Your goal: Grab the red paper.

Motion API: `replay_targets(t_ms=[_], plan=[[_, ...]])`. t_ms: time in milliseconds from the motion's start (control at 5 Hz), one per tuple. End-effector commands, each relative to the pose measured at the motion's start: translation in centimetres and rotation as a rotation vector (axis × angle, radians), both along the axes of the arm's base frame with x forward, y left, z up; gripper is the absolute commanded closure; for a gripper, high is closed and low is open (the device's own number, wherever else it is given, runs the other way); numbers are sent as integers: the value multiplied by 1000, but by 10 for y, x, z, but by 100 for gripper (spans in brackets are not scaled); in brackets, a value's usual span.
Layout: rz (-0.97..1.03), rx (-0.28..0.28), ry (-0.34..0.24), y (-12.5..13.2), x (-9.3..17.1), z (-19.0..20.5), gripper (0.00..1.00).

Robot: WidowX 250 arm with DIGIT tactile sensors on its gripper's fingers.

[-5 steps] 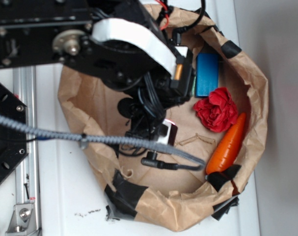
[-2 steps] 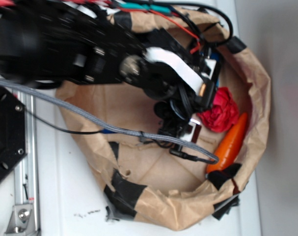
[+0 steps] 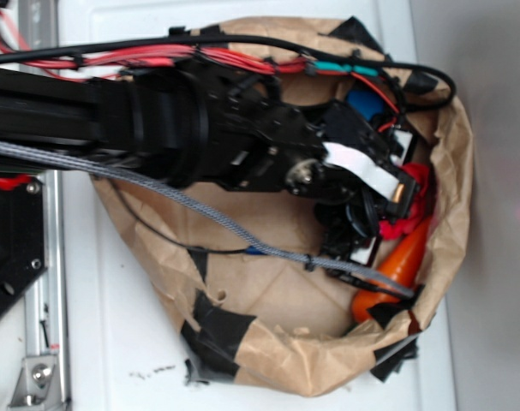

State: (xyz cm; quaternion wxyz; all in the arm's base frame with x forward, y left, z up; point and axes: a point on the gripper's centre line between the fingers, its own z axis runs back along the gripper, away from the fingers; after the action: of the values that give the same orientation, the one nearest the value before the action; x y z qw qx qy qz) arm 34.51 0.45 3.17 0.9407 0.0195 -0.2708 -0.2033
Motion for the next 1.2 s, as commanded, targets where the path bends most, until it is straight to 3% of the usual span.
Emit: replay_targets(t_ms=[0,200,400,600,800,1000], plan=[[53,19,12,-8,0,22,100],[235,6,-2,8,-20,49,100],[365,90,46,20,-45,100,100],[410,95,5,17,-63,139,100],[502,7,280,25,-70,146,100],[691,-115,554,24,-66,134,100]])
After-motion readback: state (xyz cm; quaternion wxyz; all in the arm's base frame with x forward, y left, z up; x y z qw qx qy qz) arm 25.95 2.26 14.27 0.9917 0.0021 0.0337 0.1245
